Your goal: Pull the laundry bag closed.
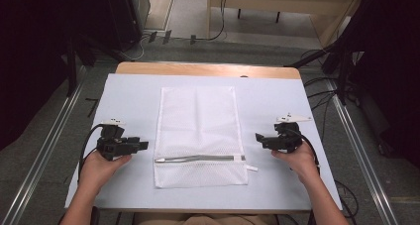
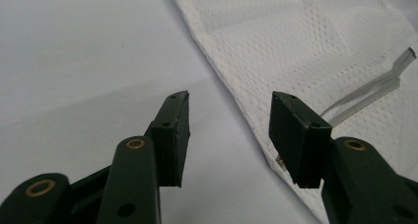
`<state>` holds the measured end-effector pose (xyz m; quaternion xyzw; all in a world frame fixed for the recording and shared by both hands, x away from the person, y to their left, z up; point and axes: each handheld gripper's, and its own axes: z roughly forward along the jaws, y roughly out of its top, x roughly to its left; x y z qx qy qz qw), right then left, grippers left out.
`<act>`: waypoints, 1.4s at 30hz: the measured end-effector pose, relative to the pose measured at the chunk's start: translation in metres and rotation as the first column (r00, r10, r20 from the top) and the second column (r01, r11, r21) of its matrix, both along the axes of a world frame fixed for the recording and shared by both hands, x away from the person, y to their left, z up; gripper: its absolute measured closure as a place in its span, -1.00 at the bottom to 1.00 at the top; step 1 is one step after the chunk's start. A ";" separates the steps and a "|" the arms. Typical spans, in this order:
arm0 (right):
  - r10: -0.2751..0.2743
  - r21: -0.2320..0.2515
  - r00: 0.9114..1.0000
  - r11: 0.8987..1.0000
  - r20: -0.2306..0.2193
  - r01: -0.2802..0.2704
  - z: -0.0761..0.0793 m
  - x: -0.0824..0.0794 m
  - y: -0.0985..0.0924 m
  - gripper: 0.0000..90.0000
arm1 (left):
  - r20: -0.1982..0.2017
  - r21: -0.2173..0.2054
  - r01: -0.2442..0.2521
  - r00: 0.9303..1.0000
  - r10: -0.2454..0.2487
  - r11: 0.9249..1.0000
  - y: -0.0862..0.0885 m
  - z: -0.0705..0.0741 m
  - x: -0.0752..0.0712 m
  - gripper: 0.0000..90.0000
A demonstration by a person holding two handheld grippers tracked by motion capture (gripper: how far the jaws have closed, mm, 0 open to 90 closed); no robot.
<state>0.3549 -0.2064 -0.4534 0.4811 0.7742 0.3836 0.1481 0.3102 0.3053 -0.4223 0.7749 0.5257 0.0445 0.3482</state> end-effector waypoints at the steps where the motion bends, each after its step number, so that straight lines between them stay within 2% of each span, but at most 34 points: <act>1: -0.001 0.005 1.000 1.000 -0.003 0.001 0.001 0.000 0.000 -0.68 | 0.000 0.008 0.007 1.000 -0.007 1.000 -0.001 0.000 0.001 0.02; 3: 0.001 0.014 1.000 1.000 -0.002 -0.001 0.001 -0.001 0.001 -0.69 | -0.017 0.009 0.013 1.000 -0.013 1.000 -0.002 0.000 0.003 -0.03; 7: 0.020 0.012 1.000 1.000 -0.017 -0.020 0.002 -0.003 0.002 -0.68 | -0.006 0.010 0.029 1.000 -0.029 1.000 -0.003 -0.001 0.005 -0.08; 10: 0.034 0.008 0.999 0.999 -0.004 -0.034 0.004 -0.005 0.003 -0.50 | 0.000 -0.005 0.034 0.999 -0.034 0.999 -0.002 -0.001 0.007 -0.14; 14: 0.045 0.012 0.999 0.999 0.016 -0.046 0.007 -0.007 0.002 -0.35 | 0.007 0.011 0.040 0.999 -0.040 0.999 -0.002 -0.004 0.008 -0.18; 15: 0.054 0.015 0.998 0.998 0.016 -0.055 0.008 -0.009 0.003 -0.26 | 0.002 0.009 0.039 0.999 -0.039 0.999 -0.001 -0.005 0.009 -0.20; 19: 0.071 0.011 0.997 0.997 0.014 -0.072 0.009 -0.012 0.005 -0.17 | -0.001 -0.005 0.036 0.999 -0.036 0.999 0.000 -0.004 0.011 -0.20; 21: 0.080 0.015 0.997 0.997 -0.008 -0.079 0.008 -0.011 0.006 -0.11 | -0.002 -0.015 0.040 0.999 -0.040 0.999 -0.001 -0.005 0.012 -0.19; 27: 0.085 0.005 0.996 0.996 -0.005 -0.085 0.007 -0.012 0.007 -0.10 | -0.002 -0.003 0.056 0.998 -0.056 0.998 -0.002 -0.006 0.012 -0.18; 32: 0.069 0.037 0.998 0.997 -0.004 -0.069 0.008 -0.012 0.007 -0.10 | 0.008 -0.002 0.054 0.999 -0.054 0.999 -0.002 -0.005 0.011 -0.19; 37: 0.082 0.024 0.997 0.996 0.010 -0.082 0.008 -0.013 0.009 -0.07 | -0.004 0.007 0.054 0.999 -0.054 0.999 -0.002 -0.007 0.012 -0.18; 42: 0.070 0.019 0.997 0.997 -0.011 -0.070 0.008 -0.013 0.010 -0.08 | -0.006 0.007 0.058 0.998 -0.058 0.998 -0.002 -0.007 0.012 -0.17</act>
